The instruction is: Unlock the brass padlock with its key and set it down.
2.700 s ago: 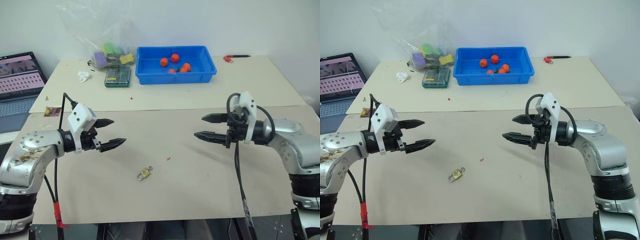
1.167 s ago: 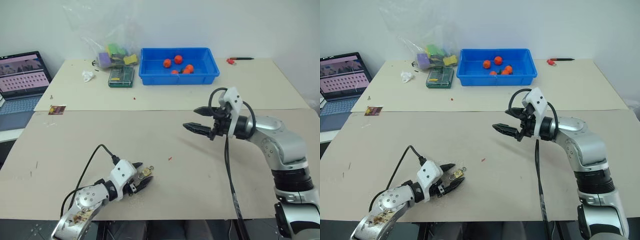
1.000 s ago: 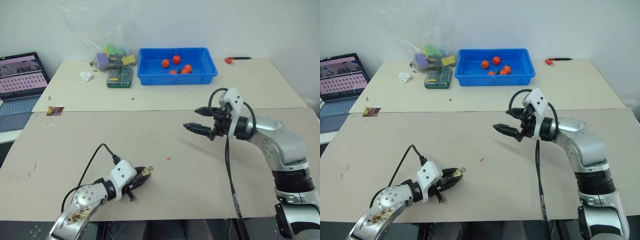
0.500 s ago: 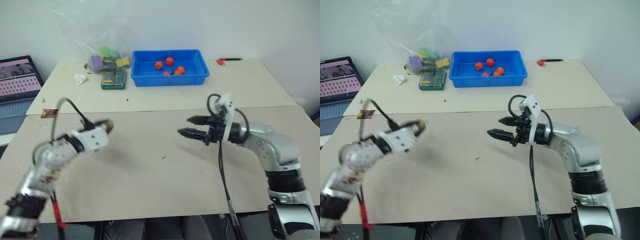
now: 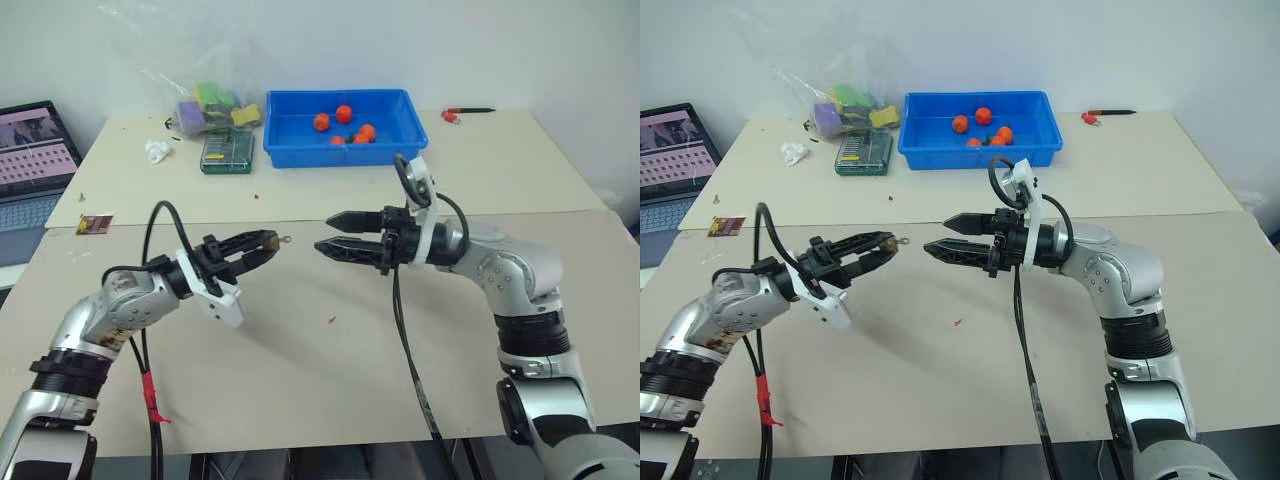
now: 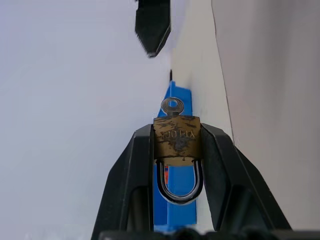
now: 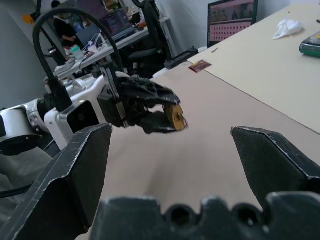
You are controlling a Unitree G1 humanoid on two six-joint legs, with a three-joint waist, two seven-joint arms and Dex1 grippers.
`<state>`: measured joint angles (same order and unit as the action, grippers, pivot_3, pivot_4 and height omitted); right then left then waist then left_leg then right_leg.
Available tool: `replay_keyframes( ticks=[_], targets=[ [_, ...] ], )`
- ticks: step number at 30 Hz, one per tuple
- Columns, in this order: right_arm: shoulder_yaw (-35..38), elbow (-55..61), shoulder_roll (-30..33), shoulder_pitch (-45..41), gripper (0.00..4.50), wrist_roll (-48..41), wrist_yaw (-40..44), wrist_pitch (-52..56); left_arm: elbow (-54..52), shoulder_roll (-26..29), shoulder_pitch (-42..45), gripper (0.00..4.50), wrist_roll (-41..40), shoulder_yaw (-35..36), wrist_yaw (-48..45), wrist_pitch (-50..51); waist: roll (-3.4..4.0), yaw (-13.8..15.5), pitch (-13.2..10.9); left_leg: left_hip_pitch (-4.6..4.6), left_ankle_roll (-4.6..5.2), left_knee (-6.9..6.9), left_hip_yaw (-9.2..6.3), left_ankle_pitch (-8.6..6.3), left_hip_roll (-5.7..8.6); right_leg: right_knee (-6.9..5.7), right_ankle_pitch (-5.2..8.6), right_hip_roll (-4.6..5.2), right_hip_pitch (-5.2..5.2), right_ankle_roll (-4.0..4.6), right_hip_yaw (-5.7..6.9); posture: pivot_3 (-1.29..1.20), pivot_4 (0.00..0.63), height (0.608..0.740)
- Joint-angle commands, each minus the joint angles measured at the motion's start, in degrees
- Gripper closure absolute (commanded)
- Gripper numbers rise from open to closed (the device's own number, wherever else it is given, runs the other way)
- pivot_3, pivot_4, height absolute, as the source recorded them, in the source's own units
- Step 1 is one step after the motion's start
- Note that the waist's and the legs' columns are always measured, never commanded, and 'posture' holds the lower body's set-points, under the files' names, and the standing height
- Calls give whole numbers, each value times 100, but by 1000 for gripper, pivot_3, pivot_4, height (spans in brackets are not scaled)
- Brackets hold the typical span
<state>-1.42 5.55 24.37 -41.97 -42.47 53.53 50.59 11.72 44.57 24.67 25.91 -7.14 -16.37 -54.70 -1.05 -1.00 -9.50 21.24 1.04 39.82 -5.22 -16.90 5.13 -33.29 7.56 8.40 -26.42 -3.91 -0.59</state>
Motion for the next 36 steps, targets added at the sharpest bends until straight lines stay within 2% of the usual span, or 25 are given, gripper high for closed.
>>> replay_keyframes(
  ticks=[1,2,5,10,21,24,27,36],
  targets=[
    [6,229,-24,31,0,-25,56,-175,-272,-232,77,3694,-213,-100,-71,145,0,-4,0,-2,0,0,4,0,0,-2,0,0,0,0,-1,0,150,740],
    [-34,225,-15,71,0,25,66,-209,-316,-318,75,3694,-244,-158,-114,194,0,-2,0,-5,0,0,6,0,-1,-3,0,0,2,0,-1,0,150,740],
    [-36,218,-1,133,770,51,45,-204,-451,-439,94,3694,-272,-202,-184,239,0,-2,0,-6,0,5,12,0,-1,-4,0,0,6,-1,-2,0,150,740],
    [-70,239,65,253,2470,155,25,-240,-635,-605,230,3694,-381,-338,-369,352,0,-7,0,-13,0,7,26,0,-5,-17,-1,0,5,0,-6,0,150,740],
    [-26,79,109,224,2470,259,85,-263,-944,-777,307,3694,-494,-360,-629,531,0,-8,0,-19,2,18,36,-1,-6,-33,-1,0,5,0,-12,0,150,740],
    [-14,68,121,228,3252,248,102,-243,-901,-780,337,3694,-481,-342,-650,520,-1,-4,0,-19,2,19,37,-1,-6,-33,-1,0,5,0,-13,0,150,740],
    [4,67,141,231,4291,239,141,-225,-851,-763,342,3694,-473,-321,-648,508,-1,-4,0,-19,2,21,37,-1,-6,-34,-1,0,5,0,-13,0,150,740],
    [67,104,300,207,4291,104,276,-142,-744,-784,372,3694,-427,-338,-629,469,-1,2,0,-19,2,21,37,-1,-6,-34,-1,0,5,0,-14,0,150,740]
  ],
)
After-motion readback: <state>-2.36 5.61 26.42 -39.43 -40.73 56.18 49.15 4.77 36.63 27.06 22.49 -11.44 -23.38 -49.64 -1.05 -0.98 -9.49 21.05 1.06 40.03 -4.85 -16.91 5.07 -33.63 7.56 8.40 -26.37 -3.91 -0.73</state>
